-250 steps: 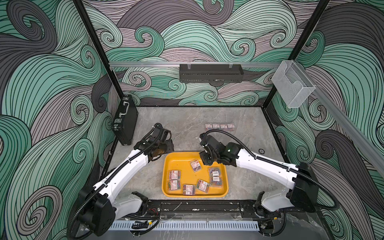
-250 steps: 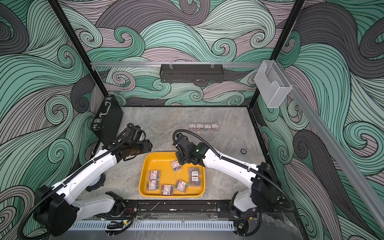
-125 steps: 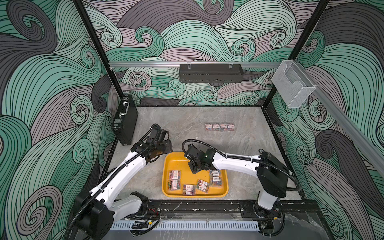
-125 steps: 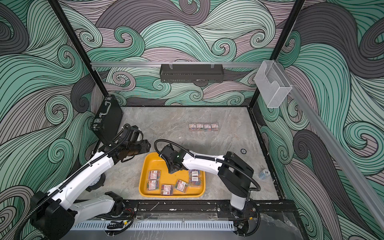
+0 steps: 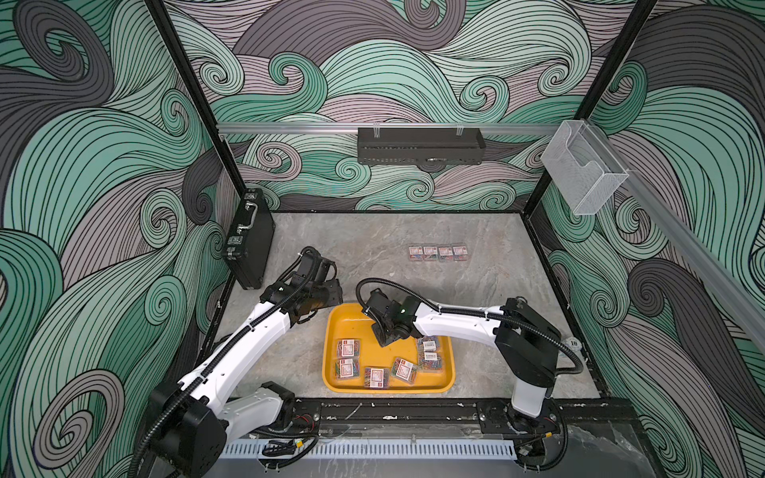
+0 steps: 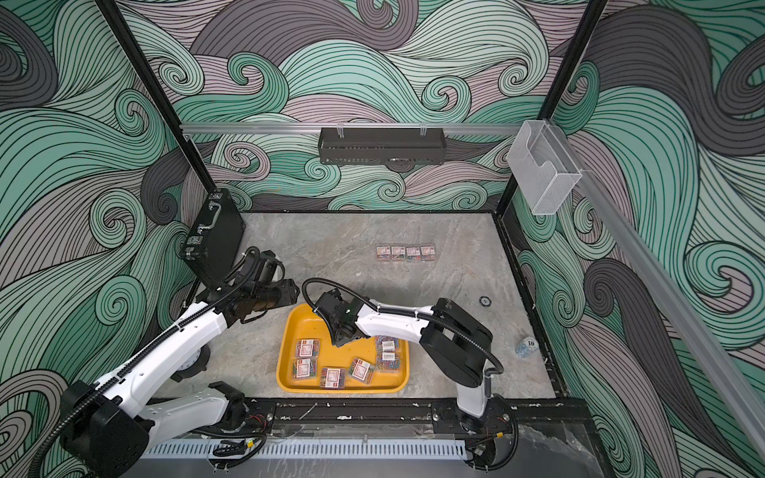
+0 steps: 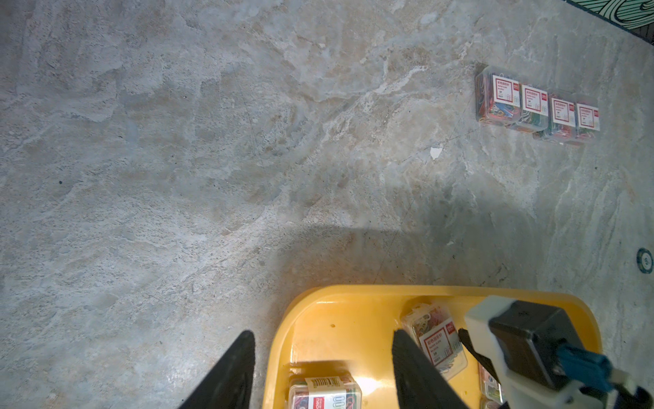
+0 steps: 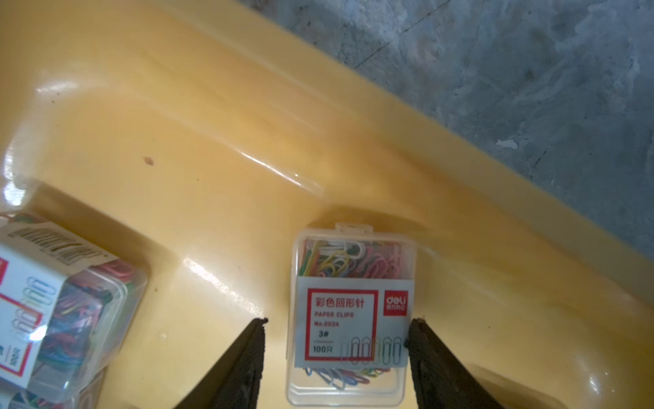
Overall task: Take the paper clips out of the storage box
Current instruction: Pick up the boxed paper clips from the storage box.
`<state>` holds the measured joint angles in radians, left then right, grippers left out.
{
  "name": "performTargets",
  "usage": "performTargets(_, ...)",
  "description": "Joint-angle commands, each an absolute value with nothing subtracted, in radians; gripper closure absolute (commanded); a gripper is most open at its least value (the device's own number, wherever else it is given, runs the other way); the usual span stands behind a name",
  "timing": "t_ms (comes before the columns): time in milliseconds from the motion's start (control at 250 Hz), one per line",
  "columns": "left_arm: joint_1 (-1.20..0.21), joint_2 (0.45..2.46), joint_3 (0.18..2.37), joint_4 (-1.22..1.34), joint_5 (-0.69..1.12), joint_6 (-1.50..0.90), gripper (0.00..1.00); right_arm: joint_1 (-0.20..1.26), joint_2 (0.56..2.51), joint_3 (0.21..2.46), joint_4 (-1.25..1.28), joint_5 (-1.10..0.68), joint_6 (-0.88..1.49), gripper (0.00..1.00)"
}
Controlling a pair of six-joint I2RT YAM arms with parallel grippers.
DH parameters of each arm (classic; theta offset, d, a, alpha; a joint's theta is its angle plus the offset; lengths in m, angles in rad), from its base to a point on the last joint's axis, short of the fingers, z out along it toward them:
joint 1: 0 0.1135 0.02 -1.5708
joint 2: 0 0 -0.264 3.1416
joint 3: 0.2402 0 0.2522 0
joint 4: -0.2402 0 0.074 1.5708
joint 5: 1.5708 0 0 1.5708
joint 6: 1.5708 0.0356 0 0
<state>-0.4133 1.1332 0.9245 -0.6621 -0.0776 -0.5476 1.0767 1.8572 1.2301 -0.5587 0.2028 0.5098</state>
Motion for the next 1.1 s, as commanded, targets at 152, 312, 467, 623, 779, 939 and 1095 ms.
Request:
performTargets(152, -0.404, 1.136, 0.946, -0.7, -0.08, -0.532, 0.39, 1.071, 1.876, 1.236, -0.571, 0.187, 0.518, 0.38)
performTargets(312, -0.405, 1.143, 0.95, -0.701, -0.078, -0.53, 0.39, 1.068, 1.879, 1.235, -0.571, 0.183, 0.515, 0.39)
performTargets(467, -0.404, 1.147, 0.949, -0.699, -0.073, -0.53, 0.39, 1.066, 1.884, 1.233, -0.571, 0.181, 0.513, 0.4)
performTargets(623, -0.405, 1.149, 0.947, -0.7, -0.071, -0.53, 0.39, 1.062, 1.89, 1.233, -0.572, 0.176, 0.513, 0.39)
performTargets(779, -0.405, 1.145, 0.946, -0.698, -0.07, -0.531, 0.39, 1.06, 1.895, 1.235, -0.572, 0.172, 0.512, 0.39)
performTargets(939, -0.404, 1.144, 0.942, -0.699, -0.066, -0.533, 0.39, 1.059, 1.894, 1.233, -0.573, 0.173, 0.512, 0.38)
performTargets(1095, -0.404, 1.145, 0.941, -0.698, -0.066, -0.534, 0.39, 1.058, 1.898, 1.234, -0.572, 0.173, 0.509, 0.4)
